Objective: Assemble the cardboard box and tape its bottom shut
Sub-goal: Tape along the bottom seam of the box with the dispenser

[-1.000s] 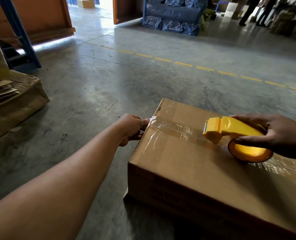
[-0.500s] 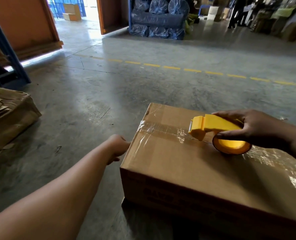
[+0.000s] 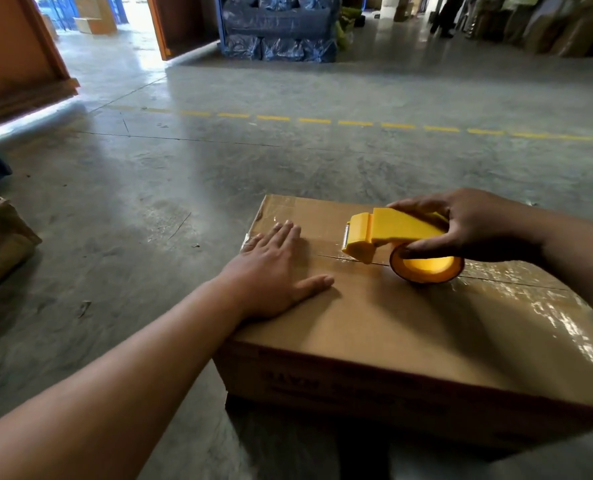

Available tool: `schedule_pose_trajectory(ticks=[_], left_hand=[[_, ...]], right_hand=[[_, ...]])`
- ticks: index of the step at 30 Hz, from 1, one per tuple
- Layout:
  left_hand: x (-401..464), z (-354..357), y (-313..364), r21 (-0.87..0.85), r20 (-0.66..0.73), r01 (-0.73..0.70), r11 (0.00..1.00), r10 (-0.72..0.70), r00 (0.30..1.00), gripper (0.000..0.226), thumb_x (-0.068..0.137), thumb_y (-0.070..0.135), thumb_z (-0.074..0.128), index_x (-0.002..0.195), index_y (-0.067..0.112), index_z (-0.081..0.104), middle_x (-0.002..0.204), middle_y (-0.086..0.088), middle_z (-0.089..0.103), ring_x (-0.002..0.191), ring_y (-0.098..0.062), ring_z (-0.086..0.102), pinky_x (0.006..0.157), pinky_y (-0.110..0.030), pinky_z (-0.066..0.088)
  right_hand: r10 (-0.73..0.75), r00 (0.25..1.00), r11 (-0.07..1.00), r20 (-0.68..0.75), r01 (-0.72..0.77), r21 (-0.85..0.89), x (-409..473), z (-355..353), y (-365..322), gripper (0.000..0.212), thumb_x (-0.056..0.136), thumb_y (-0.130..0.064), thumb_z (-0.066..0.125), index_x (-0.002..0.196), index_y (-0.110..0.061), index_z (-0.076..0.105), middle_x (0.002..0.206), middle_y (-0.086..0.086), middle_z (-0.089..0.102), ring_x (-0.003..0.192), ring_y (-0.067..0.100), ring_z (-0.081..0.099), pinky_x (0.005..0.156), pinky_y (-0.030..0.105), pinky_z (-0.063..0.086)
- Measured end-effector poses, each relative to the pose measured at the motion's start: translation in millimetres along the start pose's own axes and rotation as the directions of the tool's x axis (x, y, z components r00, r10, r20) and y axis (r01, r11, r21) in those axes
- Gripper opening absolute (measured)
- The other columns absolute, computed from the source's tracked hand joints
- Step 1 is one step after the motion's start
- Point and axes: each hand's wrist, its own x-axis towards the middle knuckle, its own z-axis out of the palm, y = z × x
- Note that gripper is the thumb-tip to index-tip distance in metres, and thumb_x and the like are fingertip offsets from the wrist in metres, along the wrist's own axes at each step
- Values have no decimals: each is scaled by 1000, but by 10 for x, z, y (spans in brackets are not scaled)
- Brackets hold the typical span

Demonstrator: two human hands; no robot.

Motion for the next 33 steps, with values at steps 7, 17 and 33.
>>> schedule_pose_trajectory(ticks=[7, 17, 33], left_hand=[[17, 15, 4, 46, 25, 6, 999, -7, 1000, 115, 68, 96, 14, 157, 25, -5, 164, 8, -14, 148, -6, -16, 122, -35, -5], [-50, -38, 321, 151, 104, -34, 988, 19, 994, 108, 76, 89, 10, 155, 19, -15, 160, 1, -26, 143, -9, -27, 117, -32, -13], [149, 159, 1011, 115, 97, -129, 985, 118, 988, 114, 72, 94, 12, 155, 20, -15, 161, 4, -23, 145, -9, -25, 122, -37, -7]], right_hand=[[15, 1000, 1000, 26, -16, 5, -231, -172, 333, 74, 60, -63, 71, 126, -58, 39, 144, -9, 44, 127, 20, 42, 94, 31, 34], [-2, 998, 998, -69, 6, 62, -567, -170, 781, 69, 64, -57, 64, 128, -62, 38, 113, -16, 52, 99, 5, 50, 78, 19, 38], [14, 1000, 999, -6, -14, -51, -593, -266, 898, 73, 61, -63, 64, 129, -62, 36, 125, -22, 44, 109, 9, 44, 82, 25, 36]])
